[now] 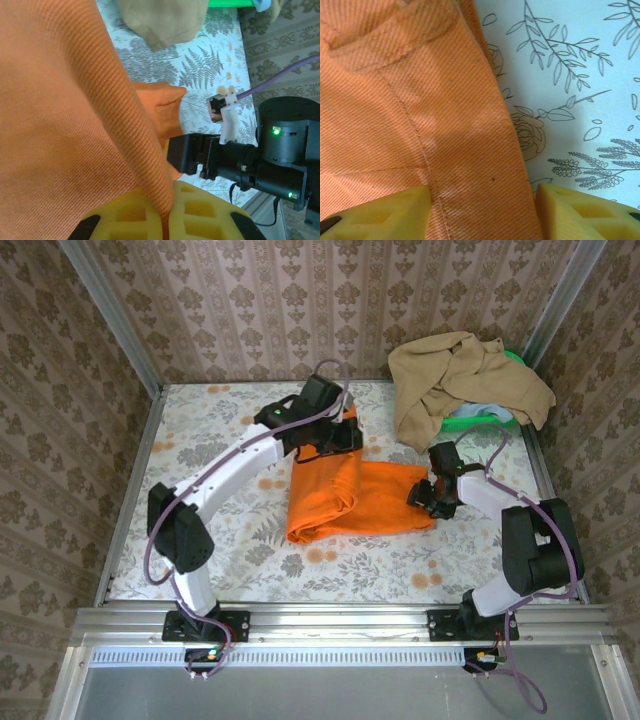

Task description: Fold and stack the trousers

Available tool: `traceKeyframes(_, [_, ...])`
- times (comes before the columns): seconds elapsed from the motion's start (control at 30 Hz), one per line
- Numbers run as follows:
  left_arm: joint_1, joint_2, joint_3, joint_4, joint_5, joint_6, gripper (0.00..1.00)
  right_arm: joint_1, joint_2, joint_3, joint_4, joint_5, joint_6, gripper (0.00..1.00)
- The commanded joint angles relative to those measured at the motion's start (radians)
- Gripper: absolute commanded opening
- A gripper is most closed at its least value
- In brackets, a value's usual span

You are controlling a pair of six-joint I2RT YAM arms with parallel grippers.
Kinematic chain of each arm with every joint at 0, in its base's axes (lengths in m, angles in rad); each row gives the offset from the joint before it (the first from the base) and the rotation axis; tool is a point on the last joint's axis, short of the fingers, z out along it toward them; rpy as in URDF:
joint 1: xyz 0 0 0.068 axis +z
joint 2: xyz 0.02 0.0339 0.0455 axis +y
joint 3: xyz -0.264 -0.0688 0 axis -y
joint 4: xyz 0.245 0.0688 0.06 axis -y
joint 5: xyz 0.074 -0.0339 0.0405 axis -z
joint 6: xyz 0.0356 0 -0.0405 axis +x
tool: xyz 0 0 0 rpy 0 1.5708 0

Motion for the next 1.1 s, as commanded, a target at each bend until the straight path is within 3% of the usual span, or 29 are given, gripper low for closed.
traceKeyframes(0.0, [-0.029, 0.056, 0.07, 0.066, 0.012, -0.033, 0.0, -0.03, -0.047, -0.016, -0.013, 0.024, 0.041, 0.6])
traceKeyframes(0.13, [-0.048, 0.119, 0.102, 0.091, 0.034, -0.045, 0.0, -0.044, -0.139, 0.006, -0.085, 0.104, 0.043, 0.62])
traceKeyframes(0.27, [-0.062, 0.175, 0.13, 0.115, 0.051, -0.07, 0.0, -0.117, -0.201, -0.009, -0.096, 0.122, 0.046, 0.64])
traceKeyframes(0.33, [-0.069, 0.193, 0.147, 0.118, 0.057, -0.073, 0.0, -0.14, -0.17, -0.012, -0.099, 0.135, 0.039, 0.64])
traceKeyframes(0.53, [-0.085, 0.226, 0.191, 0.117, 0.05, -0.079, 0.0, -0.151, -0.041, -0.027, -0.014, 0.011, 0.052, 0.6])
traceKeyframes(1.07, [-0.151, 0.33, 0.268, 0.193, 0.059, -0.146, 0.0, -0.108, 0.081, -0.021, 0.014, 0.012, 0.051, 0.59])
